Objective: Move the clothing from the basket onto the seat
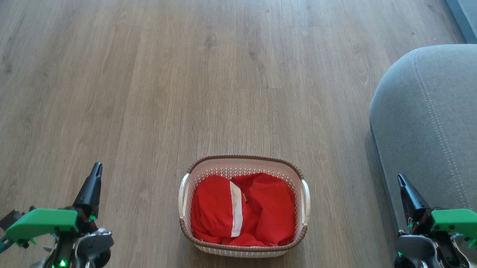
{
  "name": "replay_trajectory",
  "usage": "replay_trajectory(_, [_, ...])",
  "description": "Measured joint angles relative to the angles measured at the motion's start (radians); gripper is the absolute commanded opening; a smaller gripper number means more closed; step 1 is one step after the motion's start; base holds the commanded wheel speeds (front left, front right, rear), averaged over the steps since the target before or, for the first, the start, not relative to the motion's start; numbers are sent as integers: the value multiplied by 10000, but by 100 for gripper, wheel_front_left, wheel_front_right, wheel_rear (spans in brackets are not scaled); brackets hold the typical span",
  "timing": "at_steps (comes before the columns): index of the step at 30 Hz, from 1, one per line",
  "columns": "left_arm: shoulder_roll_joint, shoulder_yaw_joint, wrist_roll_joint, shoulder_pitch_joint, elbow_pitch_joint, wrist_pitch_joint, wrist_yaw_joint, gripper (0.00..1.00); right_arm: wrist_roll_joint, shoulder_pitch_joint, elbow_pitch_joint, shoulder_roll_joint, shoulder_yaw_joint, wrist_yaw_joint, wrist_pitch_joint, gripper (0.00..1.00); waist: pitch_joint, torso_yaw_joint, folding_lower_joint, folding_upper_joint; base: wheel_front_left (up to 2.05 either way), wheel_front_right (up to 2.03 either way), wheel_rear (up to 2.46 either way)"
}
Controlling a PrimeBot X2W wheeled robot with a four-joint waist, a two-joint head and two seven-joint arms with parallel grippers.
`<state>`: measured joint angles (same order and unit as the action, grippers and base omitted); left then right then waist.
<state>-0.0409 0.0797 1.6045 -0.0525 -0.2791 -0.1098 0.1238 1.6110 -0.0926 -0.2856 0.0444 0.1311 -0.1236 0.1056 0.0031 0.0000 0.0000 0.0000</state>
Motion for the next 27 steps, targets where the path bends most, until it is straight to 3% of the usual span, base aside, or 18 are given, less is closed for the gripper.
replay_trajectory(27, [0,0,0,0,0,0,2,0,0,0,0,-2,0,0,0,0,0,0,0,0,0,0,0])
